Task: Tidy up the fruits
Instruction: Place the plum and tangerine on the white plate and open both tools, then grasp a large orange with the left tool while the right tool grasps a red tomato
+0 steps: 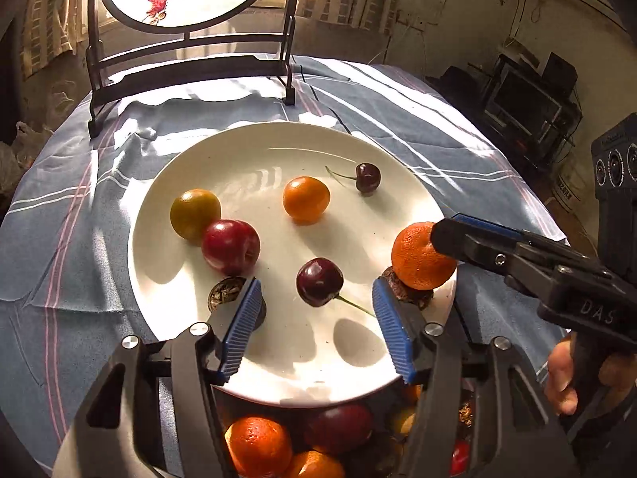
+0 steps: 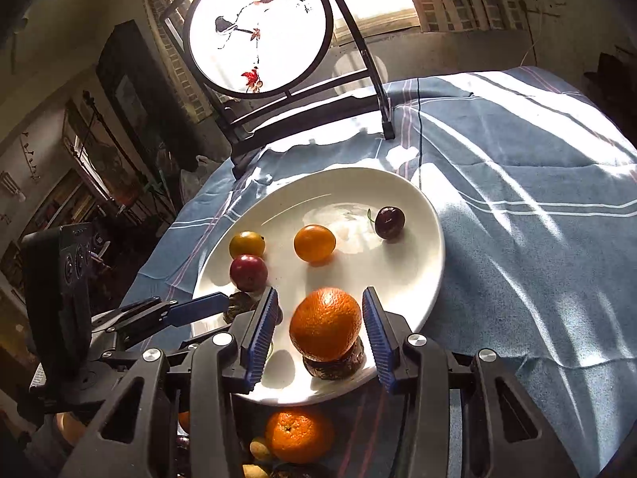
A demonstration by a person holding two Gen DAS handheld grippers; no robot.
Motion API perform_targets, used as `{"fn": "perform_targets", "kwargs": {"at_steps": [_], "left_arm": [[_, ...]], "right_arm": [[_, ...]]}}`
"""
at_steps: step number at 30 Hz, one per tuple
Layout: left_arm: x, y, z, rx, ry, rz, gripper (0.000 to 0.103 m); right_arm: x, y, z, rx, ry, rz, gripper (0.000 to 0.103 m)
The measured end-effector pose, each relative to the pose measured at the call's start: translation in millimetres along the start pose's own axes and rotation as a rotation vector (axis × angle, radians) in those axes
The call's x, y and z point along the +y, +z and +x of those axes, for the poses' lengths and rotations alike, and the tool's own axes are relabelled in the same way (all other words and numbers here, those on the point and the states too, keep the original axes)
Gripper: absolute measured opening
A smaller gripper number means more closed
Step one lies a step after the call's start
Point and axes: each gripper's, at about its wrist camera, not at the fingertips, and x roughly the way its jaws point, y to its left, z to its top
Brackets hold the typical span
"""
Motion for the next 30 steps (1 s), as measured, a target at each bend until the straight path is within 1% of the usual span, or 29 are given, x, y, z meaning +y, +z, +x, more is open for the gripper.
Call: {"fn": "perform_targets", "kwargs": {"at_steps": [4, 7, 8, 11, 14, 17, 20, 25, 26, 27, 29, 30], "left_arm": [[3.5, -16.2, -32.0, -0.047, 0.007, 0.009, 0.061], [-1.0, -42.0, -62.2, -0.083, 0.011, 0.044, 0.065], [-3.0, -52.5, -71.9, -0.090, 0.003, 0.056, 0.068], [-11.7, -86.7, -95.1, -0.086, -0.027, 0.101, 0.068], [-23.1, -122.2, -111.2, -0.071, -0.037, 0.159, 0.068], [-32.0, -153.3, -117.7, -0.053, -0.035, 0.199, 0.068], [-38.5, -172.1, -114.8, -0.047, -0.028, 0.208, 0.068], [-43.9, -174.8, -89.8, -0.037, 0.007, 0.185, 0.068], [-44.3, -173.5, -83.6, -0.030, 0.005, 0.178, 0.067], [-44.4, -172.6, -77.9, -0.024, 0.011, 0.171, 0.055], [-43.6, -171.3, -71.8, -0.008, 0.000, 0.152, 0.039], [-43.9, -171.6, -73.9, -0.014, 0.002, 0.150, 0.039]], "right_arm": [[15.9, -15.0, -26.3, -0.028, -0.020, -0.055, 0.046], [18.7, -37.3, -52.9, -0.052, -0.025, -0.061, 0.047], [17.6, -45.6, -61.3, -0.060, -0.031, -0.056, 0.047], [10.8, -71.5, -85.7, -0.084, -0.029, -0.020, 0.048], [7.6, -99.9, -107.5, -0.112, -0.035, 0.004, 0.051], [7.0, -125.7, -121.1, -0.114, -0.026, 0.024, 0.052], [12.7, -145.6, -125.8, -0.101, -0.043, 0.005, 0.052], [21.8, -163.3, -127.0, -0.077, -0.043, -0.020, 0.052], [23.3, -164.7, -126.1, -0.070, -0.043, -0.023, 0.052], [24.1, -165.6, -124.1, -0.060, -0.045, -0.027, 0.052], [28.5, -168.8, -117.9, -0.032, -0.052, -0.048, 0.052], [31.3, -169.9, -114.4, -0.022, -0.055, -0.064, 0.052]]}}
